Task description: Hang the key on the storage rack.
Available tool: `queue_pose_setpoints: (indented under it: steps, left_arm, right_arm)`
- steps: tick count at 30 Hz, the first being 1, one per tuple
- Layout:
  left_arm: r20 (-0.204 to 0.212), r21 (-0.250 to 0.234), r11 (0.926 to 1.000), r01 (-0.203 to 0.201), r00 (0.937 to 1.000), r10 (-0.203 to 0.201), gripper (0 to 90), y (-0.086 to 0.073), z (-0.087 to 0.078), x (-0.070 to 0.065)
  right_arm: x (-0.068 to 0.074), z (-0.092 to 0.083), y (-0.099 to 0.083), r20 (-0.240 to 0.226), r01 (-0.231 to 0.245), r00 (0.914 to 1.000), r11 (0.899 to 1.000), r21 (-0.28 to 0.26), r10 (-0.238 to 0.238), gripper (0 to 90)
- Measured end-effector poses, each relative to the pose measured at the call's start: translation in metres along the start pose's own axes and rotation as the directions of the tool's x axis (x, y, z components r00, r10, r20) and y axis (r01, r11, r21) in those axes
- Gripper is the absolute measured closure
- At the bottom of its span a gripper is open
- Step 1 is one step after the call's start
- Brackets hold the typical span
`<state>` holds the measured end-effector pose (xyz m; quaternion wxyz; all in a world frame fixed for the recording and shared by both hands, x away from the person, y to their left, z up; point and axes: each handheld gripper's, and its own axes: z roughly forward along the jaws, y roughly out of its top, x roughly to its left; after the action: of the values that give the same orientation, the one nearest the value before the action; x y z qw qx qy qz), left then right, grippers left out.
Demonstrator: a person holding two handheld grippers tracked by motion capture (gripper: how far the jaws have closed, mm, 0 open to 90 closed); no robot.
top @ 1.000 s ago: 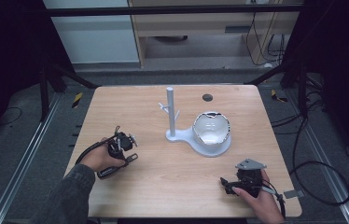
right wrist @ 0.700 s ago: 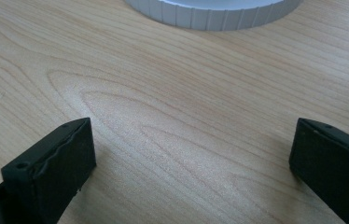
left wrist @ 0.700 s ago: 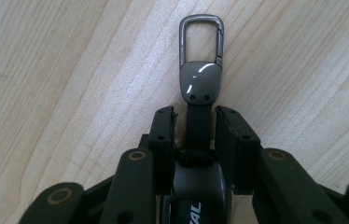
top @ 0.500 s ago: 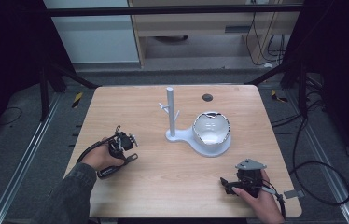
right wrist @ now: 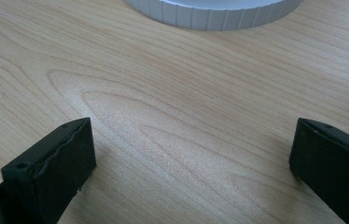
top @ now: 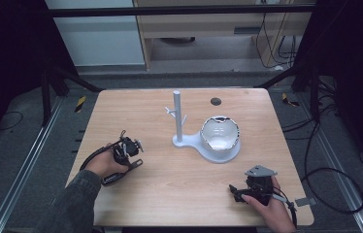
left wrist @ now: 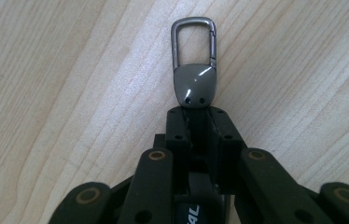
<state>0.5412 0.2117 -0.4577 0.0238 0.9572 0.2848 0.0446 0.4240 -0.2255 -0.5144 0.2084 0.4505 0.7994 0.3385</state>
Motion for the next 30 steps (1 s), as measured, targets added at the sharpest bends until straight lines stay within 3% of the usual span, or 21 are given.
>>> queue_pose_setpoints:
  steps: [4,8,9,12,18,23,24,25,26,29,30]
  left_arm:
    - [-0.01,-0.054,0.9982,0.025,0.9996,-0.026,79.7,-0.007,-0.006,0.003]
    - [-0.009,-0.112,0.9925,0.048,0.9987,-0.05,79.8,-0.014,-0.011,0.004]
    - [-0.005,-0.145,0.9877,0.057,0.9983,-0.058,79.8,-0.018,-0.014,0.003]
    - [-0.008,-0.168,0.9838,0.064,0.9978,-0.066,79.8,-0.021,-0.016,0.002]
    - [-0.011,-0.279,0.9549,0.102,0.994,-0.109,80.0,-0.036,-0.026,0.0]
    - [-0.014,-0.366,0.9232,0.116,0.9914,-0.13,80.0,-0.046,-0.032,-0.005]
    - [-0.014,-0.366,0.9232,0.116,0.9914,-0.13,80.0,-0.046,-0.032,-0.005]
    - [-0.019,-0.39,0.913,0.12,0.9903,-0.138,80.0,-0.049,-0.034,-0.006]
    - [-0.025,-0.431,0.8938,0.124,0.9885,-0.149,80.0,-0.055,-0.036,-0.008]
    - [-0.042,-0.471,0.8728,0.128,0.985,-0.167,80.0,-0.063,-0.036,-0.01]
    - [-0.037,-0.489,0.8605,0.141,0.9824,-0.183,80.1,-0.067,-0.036,-0.01]
  right_arm:
    - [0.0,0.0,0.0,0.0,0.0,1.0,1.0,0.0,0.0,0.6]
    - [0.0,0.0,0.0,-0.001,0.0,1.0,1.0,-0.001,0.0,0.6]
    - [0.0,0.0,0.0,-0.001,-0.001,1.0,1.0,0.0,0.001,0.6]
    - [0.0,0.0,0.0,-0.001,0.0,1.0,1.0,0.0,0.0,0.6]
    - [0.0,0.0,0.0,-0.003,0.001,1.0,1.0,-0.001,-0.001,0.6]
    - [0.0,0.0,0.0,-0.004,-0.001,1.0,1.0,0.0,0.001,0.5]
    - [0.0,0.0,0.0,-0.004,-0.001,1.0,1.0,0.0,0.001,0.5]
    - [0.0,0.0,0.0,-0.004,-0.001,1.0,1.0,0.0,0.001,0.4]
    - [0.0,0.0,0.0,-0.005,0.0,1.0,1.0,-0.001,0.0,0.4]
    - [0.0,0.0,0.0,-0.003,-0.004,1.0,1.0,0.001,0.004,0.4]
    - [0.0,0.0,0.0,-0.001,-0.005,1.0,1.0,0.0,0.005,0.4]
